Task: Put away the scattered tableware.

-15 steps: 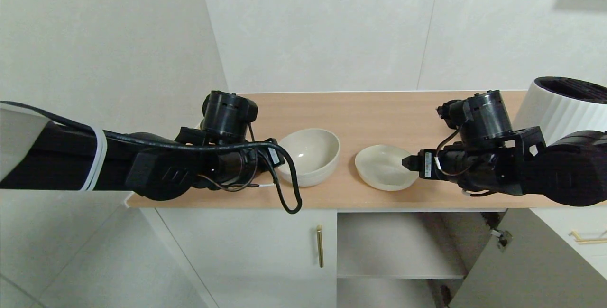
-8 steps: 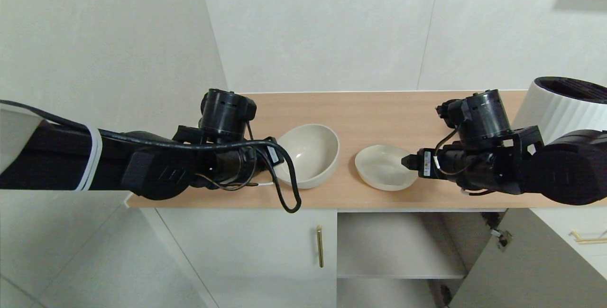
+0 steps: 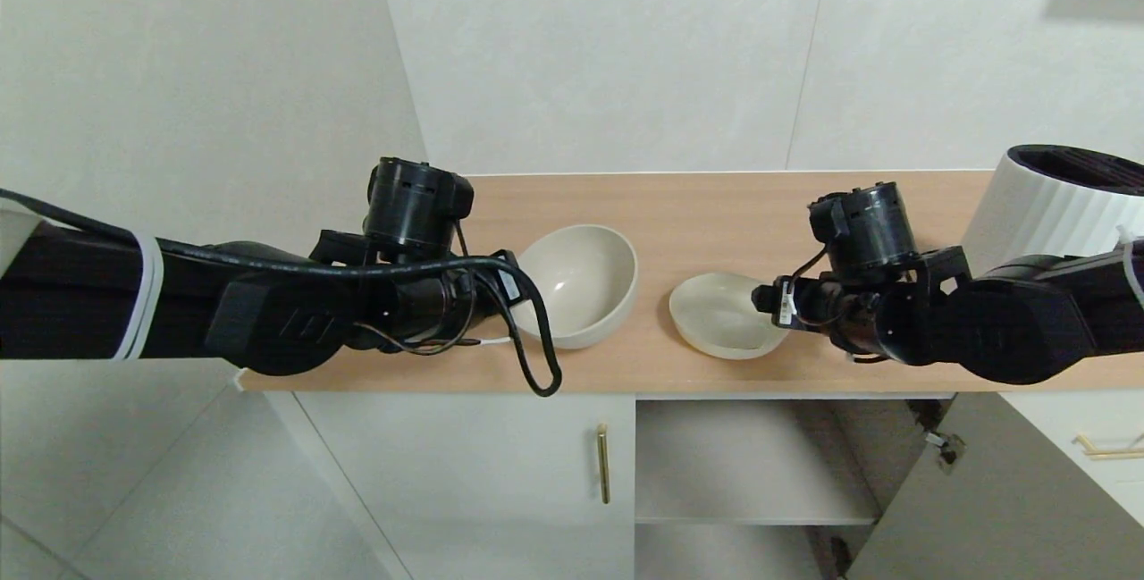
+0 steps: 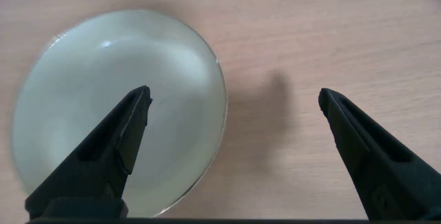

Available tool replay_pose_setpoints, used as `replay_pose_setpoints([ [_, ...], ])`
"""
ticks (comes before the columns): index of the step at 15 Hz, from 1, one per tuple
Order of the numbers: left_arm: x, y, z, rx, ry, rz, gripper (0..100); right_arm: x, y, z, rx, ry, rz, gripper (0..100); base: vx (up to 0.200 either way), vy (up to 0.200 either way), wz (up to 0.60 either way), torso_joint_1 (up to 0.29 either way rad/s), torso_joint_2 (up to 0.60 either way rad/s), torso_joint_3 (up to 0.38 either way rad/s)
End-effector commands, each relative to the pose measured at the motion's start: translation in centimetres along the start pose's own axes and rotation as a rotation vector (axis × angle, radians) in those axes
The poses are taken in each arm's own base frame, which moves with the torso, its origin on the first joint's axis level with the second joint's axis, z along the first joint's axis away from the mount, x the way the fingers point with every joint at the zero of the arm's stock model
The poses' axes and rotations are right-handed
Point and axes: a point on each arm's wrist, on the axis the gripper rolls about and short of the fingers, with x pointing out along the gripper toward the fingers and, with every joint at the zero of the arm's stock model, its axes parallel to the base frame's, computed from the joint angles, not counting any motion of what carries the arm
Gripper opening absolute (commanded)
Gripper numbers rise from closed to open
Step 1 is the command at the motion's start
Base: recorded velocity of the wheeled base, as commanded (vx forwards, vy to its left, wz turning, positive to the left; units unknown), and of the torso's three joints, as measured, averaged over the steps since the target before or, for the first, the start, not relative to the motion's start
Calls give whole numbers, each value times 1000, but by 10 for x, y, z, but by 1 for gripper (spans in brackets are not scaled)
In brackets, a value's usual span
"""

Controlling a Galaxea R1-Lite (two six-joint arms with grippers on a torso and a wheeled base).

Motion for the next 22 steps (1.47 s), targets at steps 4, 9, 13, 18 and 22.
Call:
replay_pose_setpoints([
  [4,-3,-1,1,-1,-5,-4,0,16,4,-14,-23,39,-14,100,0,0,0,0,0,0],
  [9,-2,0,1,-1,-4,-3,0,17,3,-14,-21,41,-16,0,0,0,0,0,0,0],
  [13,-3,0,1,-1,-5,-4,0,14,2,-12,-17,34,-13,0,0,0,0,0,0,0],
  [18,-24,2,3,7,-14,-19,0,-10,-6,0,1,16,41,0,0,0,0,0,0,0],
  [22,-67,20,-9,86,-10,-18,0,-76,-33,13,5,58,216,0,0,0,0,0,0,0],
])
